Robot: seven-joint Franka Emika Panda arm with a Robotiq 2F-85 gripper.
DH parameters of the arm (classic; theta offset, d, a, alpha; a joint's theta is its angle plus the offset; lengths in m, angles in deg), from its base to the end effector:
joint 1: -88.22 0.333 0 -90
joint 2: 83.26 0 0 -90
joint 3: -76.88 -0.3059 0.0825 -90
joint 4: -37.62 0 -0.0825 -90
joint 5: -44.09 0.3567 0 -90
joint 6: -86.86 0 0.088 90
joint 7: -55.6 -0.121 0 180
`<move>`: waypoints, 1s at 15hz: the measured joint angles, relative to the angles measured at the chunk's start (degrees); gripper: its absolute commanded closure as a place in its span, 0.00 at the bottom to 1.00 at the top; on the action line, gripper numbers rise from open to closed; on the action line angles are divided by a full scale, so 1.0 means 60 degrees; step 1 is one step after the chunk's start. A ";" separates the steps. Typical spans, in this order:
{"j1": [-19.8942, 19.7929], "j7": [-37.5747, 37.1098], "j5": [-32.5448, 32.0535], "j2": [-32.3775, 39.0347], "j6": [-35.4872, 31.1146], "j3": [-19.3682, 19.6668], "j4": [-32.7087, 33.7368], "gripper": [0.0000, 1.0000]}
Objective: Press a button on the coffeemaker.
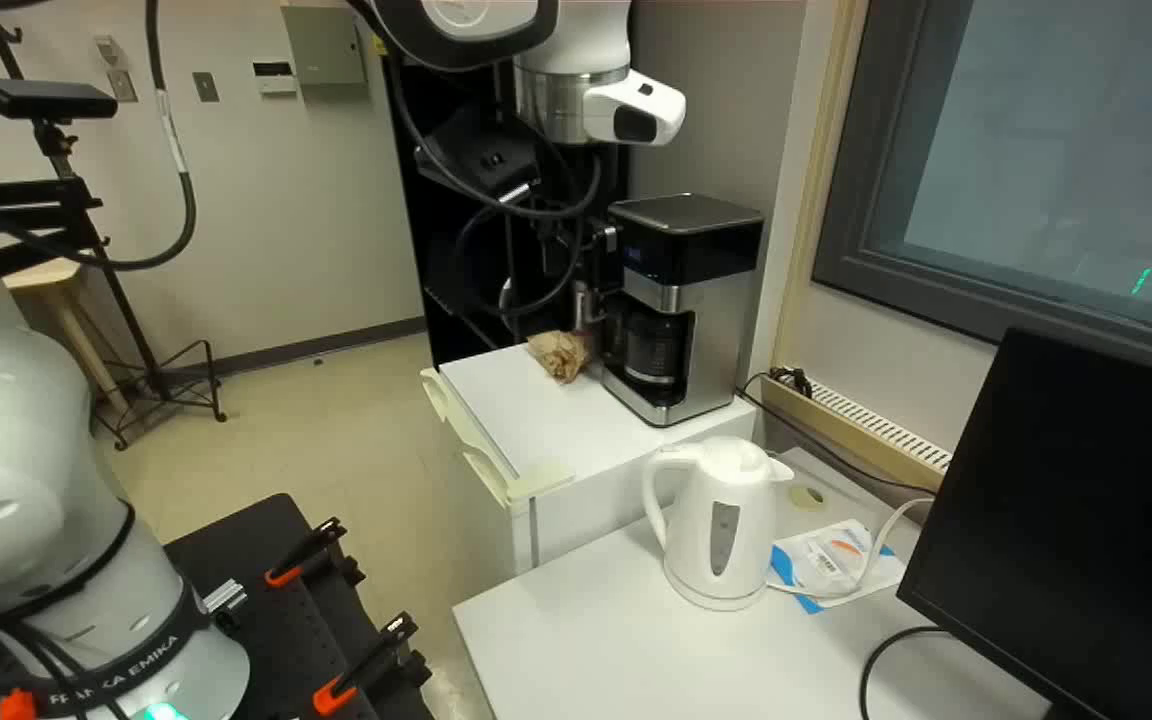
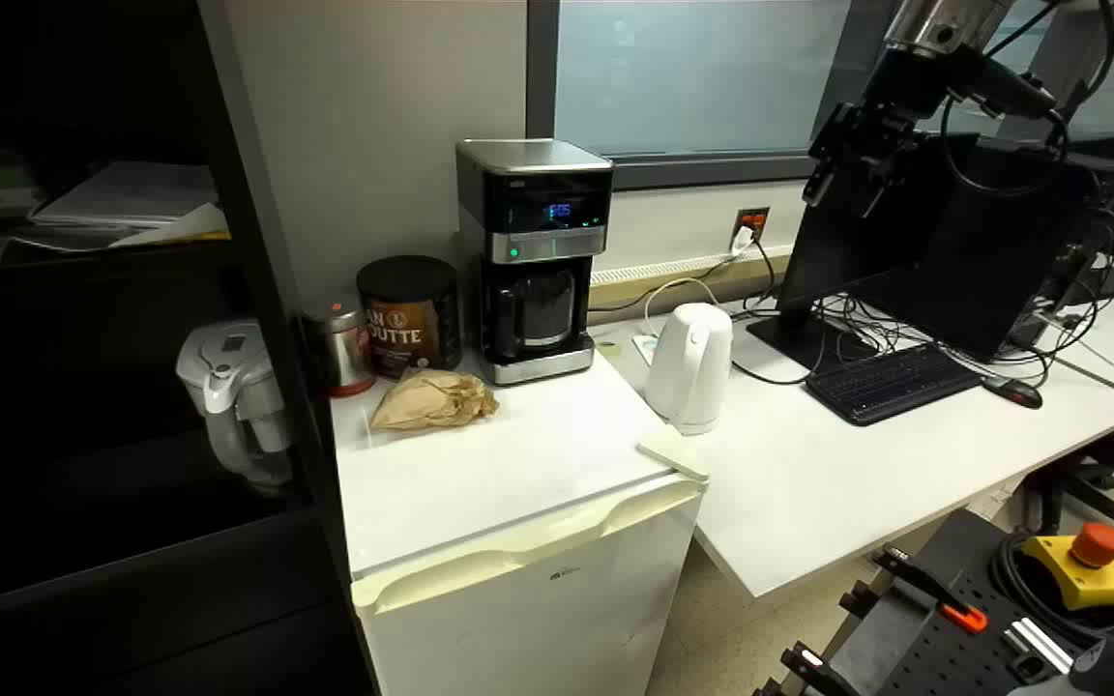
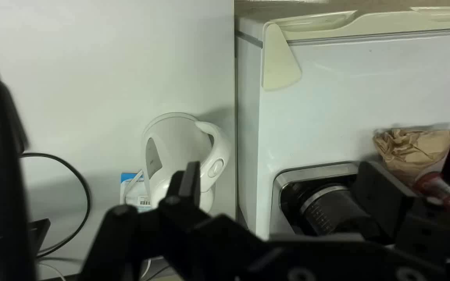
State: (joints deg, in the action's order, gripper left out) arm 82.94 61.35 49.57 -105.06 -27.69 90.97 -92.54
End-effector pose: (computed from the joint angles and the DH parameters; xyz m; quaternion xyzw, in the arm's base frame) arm 0.4054 -0.1433 0.4986 -0.9864 0.1293 -0.0655 0.0775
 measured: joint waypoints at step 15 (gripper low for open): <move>0.0003 0.0572 -0.0089 0.0698 -0.0131 -0.0261 0.0201 0.00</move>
State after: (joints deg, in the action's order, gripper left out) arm 82.96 64.78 49.04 -100.87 -28.47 89.40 -91.33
